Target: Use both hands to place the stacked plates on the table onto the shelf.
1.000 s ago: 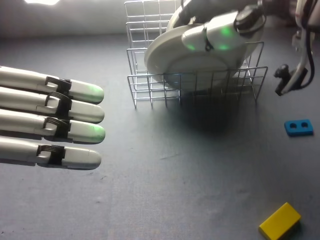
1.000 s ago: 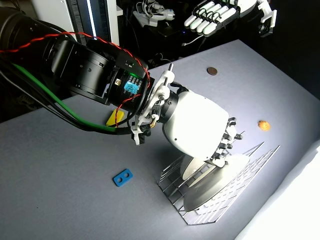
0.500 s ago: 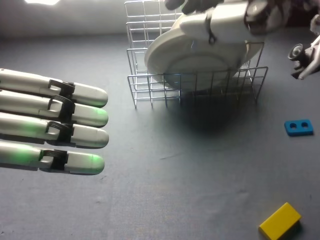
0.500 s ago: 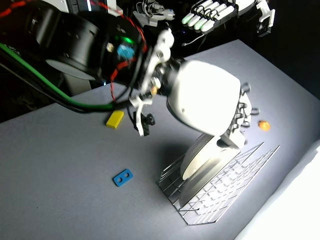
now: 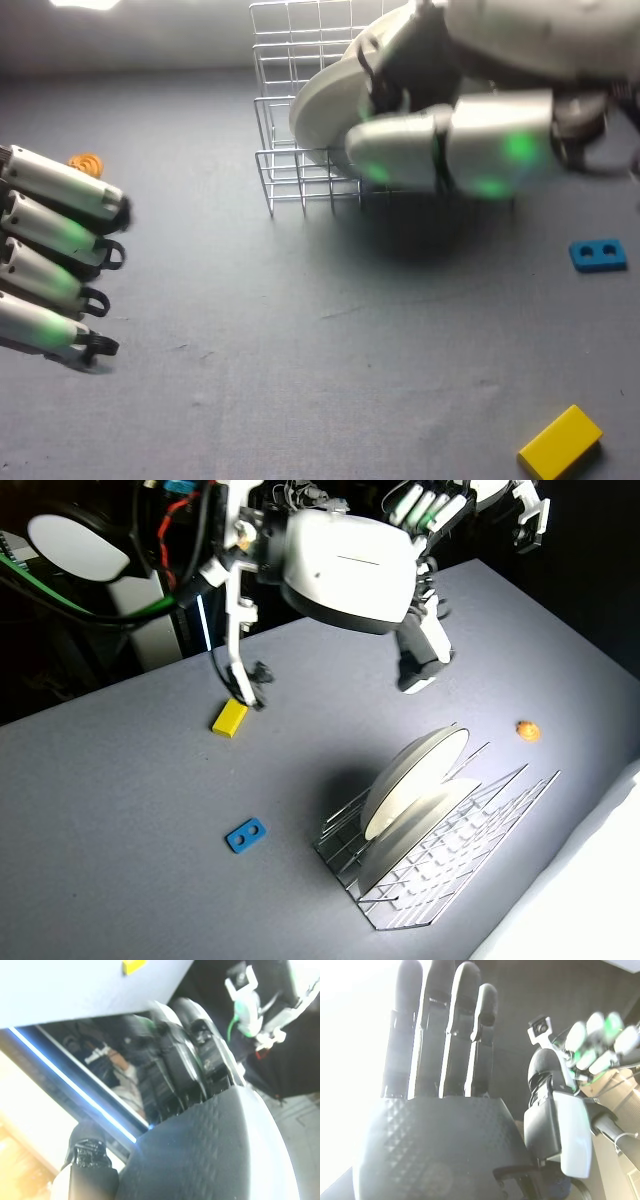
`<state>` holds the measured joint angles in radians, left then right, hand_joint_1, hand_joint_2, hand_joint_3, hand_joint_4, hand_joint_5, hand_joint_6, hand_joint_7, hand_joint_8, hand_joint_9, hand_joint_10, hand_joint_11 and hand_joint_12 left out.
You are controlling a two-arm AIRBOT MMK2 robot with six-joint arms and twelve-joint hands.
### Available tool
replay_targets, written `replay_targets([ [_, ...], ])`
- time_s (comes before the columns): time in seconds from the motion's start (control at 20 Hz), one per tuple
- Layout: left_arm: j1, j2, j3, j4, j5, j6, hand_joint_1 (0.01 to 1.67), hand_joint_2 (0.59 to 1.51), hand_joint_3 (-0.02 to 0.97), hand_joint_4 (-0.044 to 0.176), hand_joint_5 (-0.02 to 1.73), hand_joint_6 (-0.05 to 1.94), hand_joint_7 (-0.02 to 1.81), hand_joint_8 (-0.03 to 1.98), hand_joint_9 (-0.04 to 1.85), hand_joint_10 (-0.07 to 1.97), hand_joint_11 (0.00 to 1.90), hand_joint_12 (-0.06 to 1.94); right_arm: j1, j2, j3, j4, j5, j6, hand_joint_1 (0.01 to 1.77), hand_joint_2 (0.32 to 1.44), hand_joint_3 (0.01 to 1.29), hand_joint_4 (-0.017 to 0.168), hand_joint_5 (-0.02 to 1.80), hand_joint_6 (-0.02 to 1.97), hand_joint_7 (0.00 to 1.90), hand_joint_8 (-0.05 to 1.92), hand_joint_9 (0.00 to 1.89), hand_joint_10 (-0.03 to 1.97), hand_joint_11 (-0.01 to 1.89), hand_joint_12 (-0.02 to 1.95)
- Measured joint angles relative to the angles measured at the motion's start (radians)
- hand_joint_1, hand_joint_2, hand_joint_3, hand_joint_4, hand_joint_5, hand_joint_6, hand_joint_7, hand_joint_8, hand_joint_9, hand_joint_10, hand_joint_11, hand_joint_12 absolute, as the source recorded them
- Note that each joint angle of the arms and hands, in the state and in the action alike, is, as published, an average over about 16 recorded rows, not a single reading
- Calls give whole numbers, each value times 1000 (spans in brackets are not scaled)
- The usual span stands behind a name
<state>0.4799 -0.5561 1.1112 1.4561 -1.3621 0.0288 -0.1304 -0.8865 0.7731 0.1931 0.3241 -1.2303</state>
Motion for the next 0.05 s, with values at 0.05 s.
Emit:
replay_targets([
  [0.05,0,0,0,0,0,0,14,1145,16,5,485,220,571,339,464,495,304,701,-4,9,-13,-4,3,0,272,1221,12,2,827,221,1042,158,1063,218,741,1226],
])
